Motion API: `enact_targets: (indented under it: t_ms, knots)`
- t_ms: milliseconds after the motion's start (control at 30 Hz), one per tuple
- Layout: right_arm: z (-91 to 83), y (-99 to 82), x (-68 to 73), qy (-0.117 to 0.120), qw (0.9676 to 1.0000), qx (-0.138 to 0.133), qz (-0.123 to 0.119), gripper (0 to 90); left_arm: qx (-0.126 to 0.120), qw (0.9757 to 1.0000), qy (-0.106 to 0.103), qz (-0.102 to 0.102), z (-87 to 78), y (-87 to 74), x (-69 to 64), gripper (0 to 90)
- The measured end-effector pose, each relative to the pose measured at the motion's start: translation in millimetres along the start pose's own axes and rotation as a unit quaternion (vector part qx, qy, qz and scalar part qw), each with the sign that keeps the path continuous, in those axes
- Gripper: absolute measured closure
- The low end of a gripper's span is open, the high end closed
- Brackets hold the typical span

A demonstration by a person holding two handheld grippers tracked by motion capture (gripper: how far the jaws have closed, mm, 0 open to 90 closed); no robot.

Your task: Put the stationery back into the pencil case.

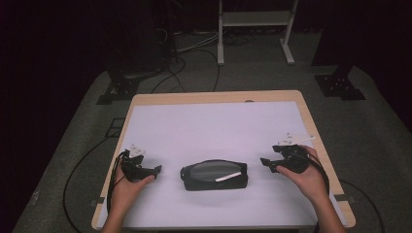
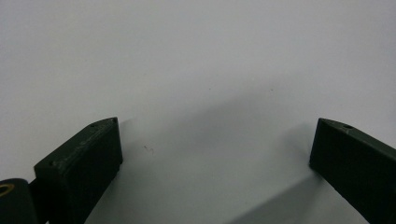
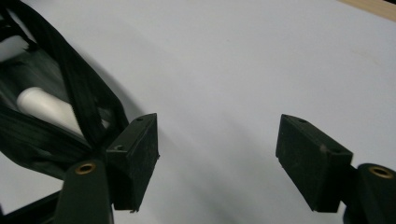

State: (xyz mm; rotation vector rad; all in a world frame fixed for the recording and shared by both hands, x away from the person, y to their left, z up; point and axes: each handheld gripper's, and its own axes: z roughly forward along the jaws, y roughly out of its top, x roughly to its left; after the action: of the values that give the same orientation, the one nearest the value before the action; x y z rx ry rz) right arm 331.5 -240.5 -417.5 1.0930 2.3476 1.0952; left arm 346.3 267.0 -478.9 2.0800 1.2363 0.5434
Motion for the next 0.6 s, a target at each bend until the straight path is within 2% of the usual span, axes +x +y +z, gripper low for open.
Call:
enact_targets:
  t_ms: [367,600]
  knots:
    - [-8.9,-30.2,-20.9,-0.037,0.9988,0.011,0.029,27.2,0.000,1.0000,0.000,0.000,0.0,0.0,-0.1,1.6]
    - [-13.5,-52.7,-32.0,-0.059,0.9968,0.023,0.049,27.2,0.000,1.0000,0.000,0.000,0.0,0.0,-0.1,1.6]
